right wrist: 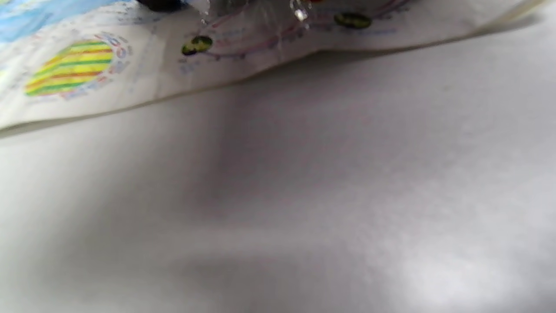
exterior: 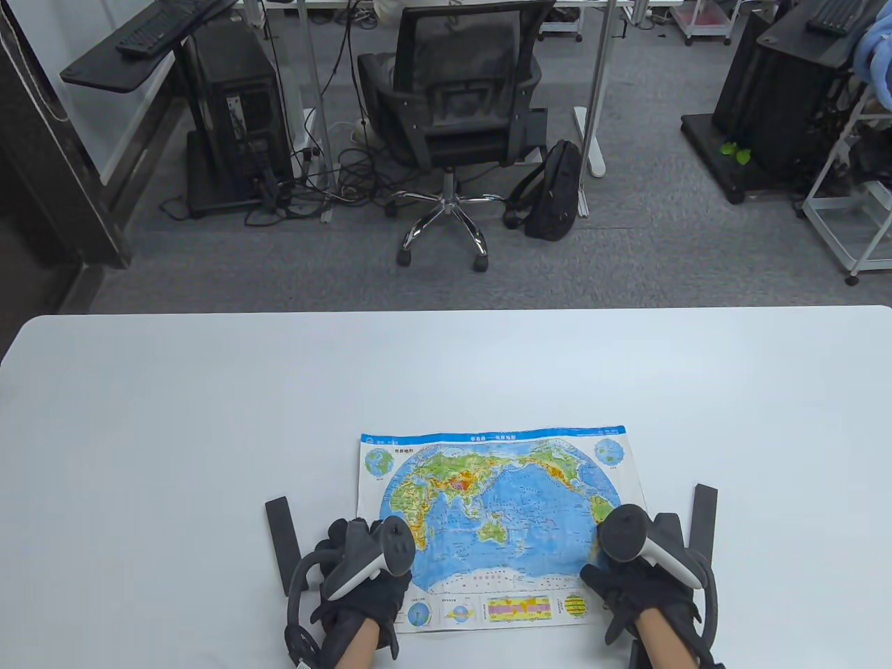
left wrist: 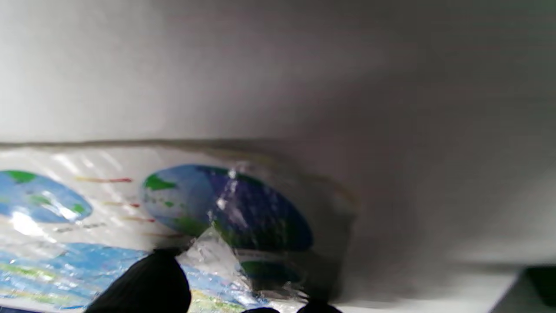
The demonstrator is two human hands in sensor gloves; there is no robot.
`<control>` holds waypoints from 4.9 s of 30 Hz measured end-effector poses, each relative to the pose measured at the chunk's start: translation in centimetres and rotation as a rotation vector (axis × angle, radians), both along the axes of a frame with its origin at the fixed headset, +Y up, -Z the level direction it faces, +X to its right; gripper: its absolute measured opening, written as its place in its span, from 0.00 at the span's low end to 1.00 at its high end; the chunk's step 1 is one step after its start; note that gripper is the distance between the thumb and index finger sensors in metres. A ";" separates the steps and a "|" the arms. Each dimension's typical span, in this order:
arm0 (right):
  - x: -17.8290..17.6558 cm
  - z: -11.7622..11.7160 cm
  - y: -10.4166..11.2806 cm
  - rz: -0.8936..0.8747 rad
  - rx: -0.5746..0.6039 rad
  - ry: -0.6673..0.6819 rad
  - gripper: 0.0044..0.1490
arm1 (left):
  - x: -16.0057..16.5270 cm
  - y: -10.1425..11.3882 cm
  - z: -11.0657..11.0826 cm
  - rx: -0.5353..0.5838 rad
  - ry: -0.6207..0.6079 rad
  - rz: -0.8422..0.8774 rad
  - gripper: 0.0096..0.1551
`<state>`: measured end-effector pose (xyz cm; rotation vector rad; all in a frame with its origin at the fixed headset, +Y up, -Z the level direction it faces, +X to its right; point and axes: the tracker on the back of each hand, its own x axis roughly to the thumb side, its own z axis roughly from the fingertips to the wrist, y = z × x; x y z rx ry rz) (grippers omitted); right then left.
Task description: Unroll map and secure with paperweights
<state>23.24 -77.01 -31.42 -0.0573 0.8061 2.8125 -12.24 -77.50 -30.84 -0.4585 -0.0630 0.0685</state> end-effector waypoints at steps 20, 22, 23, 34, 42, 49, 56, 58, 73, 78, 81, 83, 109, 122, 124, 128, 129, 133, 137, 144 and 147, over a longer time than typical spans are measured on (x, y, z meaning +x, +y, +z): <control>0.0 0.0 0.0 0.043 0.021 -0.001 0.44 | 1.4 0.0 -0.5 0.114 -0.025 -0.139 0.50; 0.0 -0.1 0.0 0.041 0.024 0.000 0.44 | 1.6 0.1 -0.5 0.107 -0.021 -0.150 0.51; 0.0 -0.1 0.0 0.036 0.024 -0.002 0.44 | 1.7 0.2 -0.6 0.114 -0.013 -0.155 0.51; 0.1 0.0 0.0 0.030 0.025 -0.004 0.47 | 5.8 1.2 -3.0 0.011 0.007 -0.413 0.51; 0.3 -0.1 0.0 0.008 0.020 -0.004 0.49 | 13.8 1.0 -4.1 0.014 -0.070 -0.390 0.52; 1.3 -0.1 0.1 -0.095 0.007 -0.025 0.50 | 19.4 0.0 -4.4 -0.040 -0.195 -0.125 0.50; 1.7 -0.2 0.2 -0.126 -0.009 -0.031 0.53 | 20.4 -2.3 -4.9 -0.267 -0.194 0.143 0.50; 1.7 -0.2 0.2 -0.130 -0.012 -0.031 0.53 | 20.5 -2.7 -5.1 -0.296 -0.191 0.121 0.50; 1.6 -0.3 0.4 -0.102 -0.028 -0.017 0.54 | 20.7 -3.2 -5.5 -0.370 -0.156 0.079 0.51; 1.7 -0.5 1.0 -0.087 -0.027 -0.014 0.54 | 20.7 -3.0 -5.6 -0.394 -0.141 0.088 0.50; 2.0 -0.4 1.8 -0.122 -0.012 -0.014 0.54 | 20.7 -3.0 -5.5 -0.395 -0.140 0.089 0.50; 2.3 -0.2 2.8 -0.139 0.004 -0.005 0.54 | 20.7 -3.1 -5.6 -0.396 -0.140 0.090 0.50; 12.8 -0.4 -0.3 -0.237 0.035 -0.455 0.51 | 20.7 -3.2 -5.5 -0.365 -0.148 0.093 0.51; 11.4 -0.6 1.6 0.072 0.164 -0.397 0.39 | 20.7 -3.2 -5.4 -0.372 -0.147 0.092 0.51; 11.1 -0.6 1.7 0.135 0.184 -0.371 0.38 | 20.7 -3.2 -5.4 -0.370 -0.148 0.092 0.51; 10.9 -0.6 2.3 0.124 0.176 -0.325 0.40 | 20.7 -3.2 -5.4 -0.359 -0.148 0.090 0.51; 11.1 -0.4 2.4 0.094 0.188 -0.327 0.41 | 20.7 -3.2 -5.4 -0.357 -0.149 0.089 0.51; 12.1 0.1 2.7 -0.082 0.284 -0.390 0.39 | 20.7 -3.2 -5.5 -0.351 -0.150 0.090 0.51; 12.5 0.7 3.9 -0.130 0.380 -0.449 0.37 | 20.7 -3.1 -5.5 -0.354 -0.149 0.086 0.51; 9.6 1.4 7.3 -0.460 0.560 -0.230 0.36 | 21.0 -3.1 -5.2 -0.374 -0.144 0.086 0.51; 7.0 1.6 7.9 -0.503 0.534 -0.106 0.36 | 21.1 -3.1 -5.1 -0.376 -0.140 0.088 0.51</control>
